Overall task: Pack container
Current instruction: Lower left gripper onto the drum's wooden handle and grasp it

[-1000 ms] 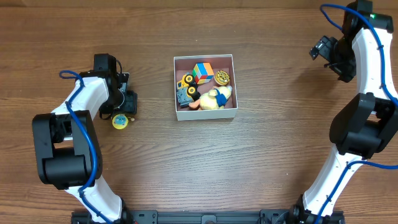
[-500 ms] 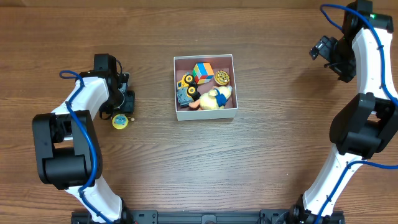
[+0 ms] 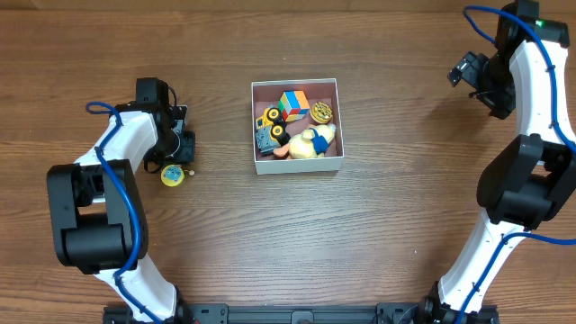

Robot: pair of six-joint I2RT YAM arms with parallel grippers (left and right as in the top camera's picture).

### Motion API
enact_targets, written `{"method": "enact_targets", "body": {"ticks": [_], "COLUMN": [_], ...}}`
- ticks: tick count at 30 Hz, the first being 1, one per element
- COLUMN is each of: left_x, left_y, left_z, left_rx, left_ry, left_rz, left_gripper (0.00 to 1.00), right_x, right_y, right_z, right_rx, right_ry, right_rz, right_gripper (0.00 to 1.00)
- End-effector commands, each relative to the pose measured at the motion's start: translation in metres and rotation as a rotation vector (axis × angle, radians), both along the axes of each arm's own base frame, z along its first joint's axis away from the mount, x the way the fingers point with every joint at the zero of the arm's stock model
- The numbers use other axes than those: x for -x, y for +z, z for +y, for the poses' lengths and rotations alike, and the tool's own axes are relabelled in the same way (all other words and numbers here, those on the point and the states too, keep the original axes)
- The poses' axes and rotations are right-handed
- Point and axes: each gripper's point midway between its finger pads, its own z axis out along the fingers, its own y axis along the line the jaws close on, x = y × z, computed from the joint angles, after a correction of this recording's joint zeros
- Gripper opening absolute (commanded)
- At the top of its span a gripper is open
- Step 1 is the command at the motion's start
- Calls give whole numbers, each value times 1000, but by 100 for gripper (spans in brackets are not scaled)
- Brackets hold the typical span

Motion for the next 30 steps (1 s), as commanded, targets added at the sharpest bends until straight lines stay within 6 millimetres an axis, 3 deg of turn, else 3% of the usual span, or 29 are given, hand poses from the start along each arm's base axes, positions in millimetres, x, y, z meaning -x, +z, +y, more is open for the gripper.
{"method": "enact_targets", "body": {"ticks": [1, 3, 10, 25, 30], "left_x": [0, 0, -1, -7, -16], "left_y": [0, 0, 2, 12, 31], "left_z": [2, 1, 2, 1, -4], "left_rx": [-1, -1, -1, 3, 37], "left_ry": [-1, -1, -1, -1, -4], "left_rz": [-2, -2, -4, -7, -16], "left_gripper": [25, 21, 22, 14, 13], "right_x": [0, 0, 0, 0, 0], "right_y": [2, 2, 2, 2, 2], "right_z": [1, 1, 1, 1, 1], "right_rx": [3, 3, 3, 3, 3], "right_ry": [4, 4, 4, 4, 4], "right_rz": [-5, -5, -4, -4, -4], "right_gripper": [100, 100, 100, 100, 100]}}
